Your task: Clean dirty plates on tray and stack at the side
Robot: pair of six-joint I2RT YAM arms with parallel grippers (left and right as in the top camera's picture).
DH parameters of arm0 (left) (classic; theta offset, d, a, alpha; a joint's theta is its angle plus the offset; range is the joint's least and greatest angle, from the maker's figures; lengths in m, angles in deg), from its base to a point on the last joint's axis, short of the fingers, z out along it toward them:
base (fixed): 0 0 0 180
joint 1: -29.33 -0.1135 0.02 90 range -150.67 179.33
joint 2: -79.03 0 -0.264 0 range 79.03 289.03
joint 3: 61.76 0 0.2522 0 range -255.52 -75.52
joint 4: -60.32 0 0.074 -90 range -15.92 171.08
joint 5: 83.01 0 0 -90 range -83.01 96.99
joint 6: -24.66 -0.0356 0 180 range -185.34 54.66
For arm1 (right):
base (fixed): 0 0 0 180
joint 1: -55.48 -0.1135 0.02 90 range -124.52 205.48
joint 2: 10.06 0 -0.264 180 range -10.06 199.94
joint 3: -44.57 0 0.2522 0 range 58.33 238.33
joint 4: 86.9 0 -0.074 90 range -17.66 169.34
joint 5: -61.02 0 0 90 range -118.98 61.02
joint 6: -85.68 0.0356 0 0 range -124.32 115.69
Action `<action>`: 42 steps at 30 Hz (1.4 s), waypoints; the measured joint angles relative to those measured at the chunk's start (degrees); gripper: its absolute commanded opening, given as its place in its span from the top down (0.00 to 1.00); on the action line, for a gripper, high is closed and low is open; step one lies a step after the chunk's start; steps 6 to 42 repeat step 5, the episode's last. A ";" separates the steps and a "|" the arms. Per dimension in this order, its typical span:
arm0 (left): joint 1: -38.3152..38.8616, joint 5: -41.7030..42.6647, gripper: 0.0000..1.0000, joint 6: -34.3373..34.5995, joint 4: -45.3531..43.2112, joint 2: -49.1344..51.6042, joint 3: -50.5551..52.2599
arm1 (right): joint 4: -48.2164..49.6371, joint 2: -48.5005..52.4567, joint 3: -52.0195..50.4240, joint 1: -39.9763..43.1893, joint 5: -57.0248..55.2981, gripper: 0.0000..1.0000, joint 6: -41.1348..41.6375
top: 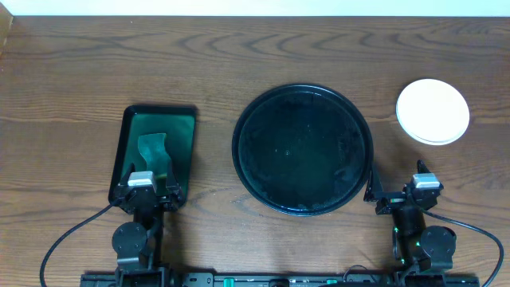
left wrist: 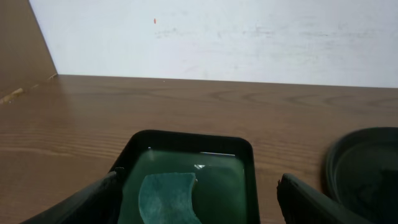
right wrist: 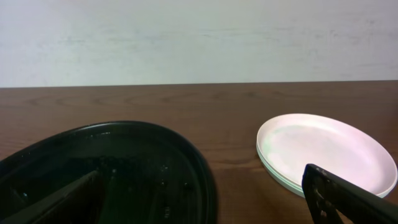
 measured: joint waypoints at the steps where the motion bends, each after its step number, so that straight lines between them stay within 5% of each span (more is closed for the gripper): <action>1: 0.00 0.00 0.19 0.00 0.00 0.00 0.00 | 0.00 0.00 0.00 0.00 0.00 0.01 0.00; 42: 0.00 0.00 0.19 0.00 0.00 -0.02 0.00 | 0.00 0.00 0.00 0.00 0.00 0.01 0.00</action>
